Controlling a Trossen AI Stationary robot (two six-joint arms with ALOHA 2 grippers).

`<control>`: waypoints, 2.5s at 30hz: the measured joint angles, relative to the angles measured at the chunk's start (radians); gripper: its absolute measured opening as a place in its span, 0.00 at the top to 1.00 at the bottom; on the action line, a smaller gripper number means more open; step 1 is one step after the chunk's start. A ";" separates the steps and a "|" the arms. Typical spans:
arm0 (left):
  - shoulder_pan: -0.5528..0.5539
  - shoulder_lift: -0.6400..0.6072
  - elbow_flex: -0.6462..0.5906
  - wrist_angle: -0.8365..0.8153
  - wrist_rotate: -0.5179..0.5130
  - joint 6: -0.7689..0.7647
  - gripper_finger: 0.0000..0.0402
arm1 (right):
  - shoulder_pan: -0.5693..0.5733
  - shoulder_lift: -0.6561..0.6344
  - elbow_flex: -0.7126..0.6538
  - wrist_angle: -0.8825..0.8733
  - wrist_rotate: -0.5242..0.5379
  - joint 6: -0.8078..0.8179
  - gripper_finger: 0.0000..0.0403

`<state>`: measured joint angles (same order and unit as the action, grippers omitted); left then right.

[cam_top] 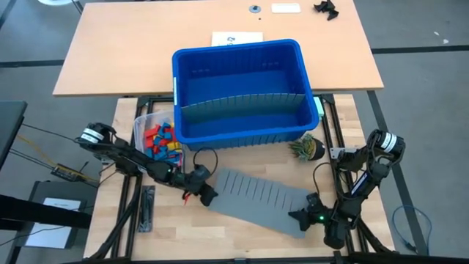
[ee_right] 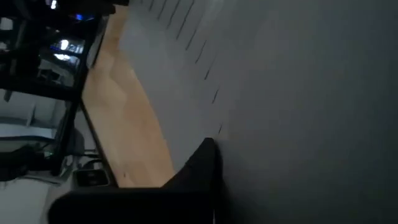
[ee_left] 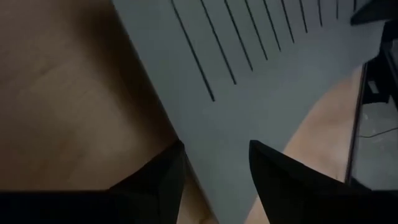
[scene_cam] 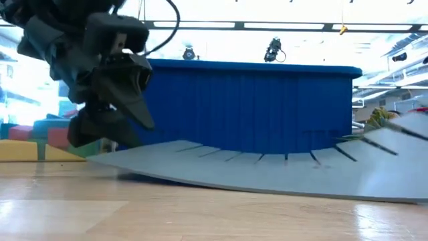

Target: Sort Items/Unsort Items

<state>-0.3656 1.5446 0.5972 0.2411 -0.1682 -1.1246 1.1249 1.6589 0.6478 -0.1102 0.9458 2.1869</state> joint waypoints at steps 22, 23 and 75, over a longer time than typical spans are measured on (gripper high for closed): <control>-0.241 -0.075 0.690 -0.697 -0.583 0.844 0.54 | 0.028 -0.176 0.159 0.018 0.168 -0.517 0.97; -0.246 -0.076 0.715 -0.697 -0.589 0.897 0.54 | 0.028 -0.188 0.163 0.018 0.181 -0.544 0.97; -0.238 0.081 0.837 -0.443 -1.023 1.749 0.77 | -0.179 -0.418 0.185 0.710 0.270 -1.436 0.97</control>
<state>-0.6039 1.6257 1.4342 -0.2015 -1.1916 0.6248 0.9461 1.2407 0.8330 0.5995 1.2158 0.7512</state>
